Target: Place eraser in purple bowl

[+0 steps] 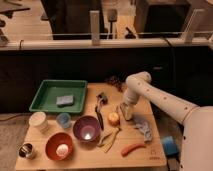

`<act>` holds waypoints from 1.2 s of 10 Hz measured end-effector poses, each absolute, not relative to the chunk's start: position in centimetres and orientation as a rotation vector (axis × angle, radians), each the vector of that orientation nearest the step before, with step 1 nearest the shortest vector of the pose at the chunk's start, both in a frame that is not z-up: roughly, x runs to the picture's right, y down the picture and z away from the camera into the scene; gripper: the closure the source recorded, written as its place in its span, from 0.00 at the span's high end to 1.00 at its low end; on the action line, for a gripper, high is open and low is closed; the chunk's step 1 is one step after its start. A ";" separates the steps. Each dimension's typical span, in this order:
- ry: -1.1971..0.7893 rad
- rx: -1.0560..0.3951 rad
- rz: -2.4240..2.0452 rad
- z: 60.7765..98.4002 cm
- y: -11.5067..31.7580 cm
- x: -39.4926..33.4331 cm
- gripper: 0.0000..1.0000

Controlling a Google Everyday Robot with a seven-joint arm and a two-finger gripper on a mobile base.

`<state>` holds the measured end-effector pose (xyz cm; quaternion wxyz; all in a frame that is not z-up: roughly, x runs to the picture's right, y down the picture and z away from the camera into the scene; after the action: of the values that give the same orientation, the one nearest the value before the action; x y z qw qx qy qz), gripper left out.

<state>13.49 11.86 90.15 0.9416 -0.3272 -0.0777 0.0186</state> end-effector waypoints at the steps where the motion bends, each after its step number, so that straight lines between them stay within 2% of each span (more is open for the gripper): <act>1: -0.148 -0.679 0.073 90.3 12.2 13.8 0.80; 6: -0.053 -0.751 0.340 91.3 14.1 14.3 0.79; 8: -0.043 -0.751 0.372 91.4 14.2 14.1 0.65; 12: -0.063 -0.731 0.394 91.4 14.0 14.3 0.24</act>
<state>14.28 14.03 91.39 0.9146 -0.3548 -0.0307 0.1915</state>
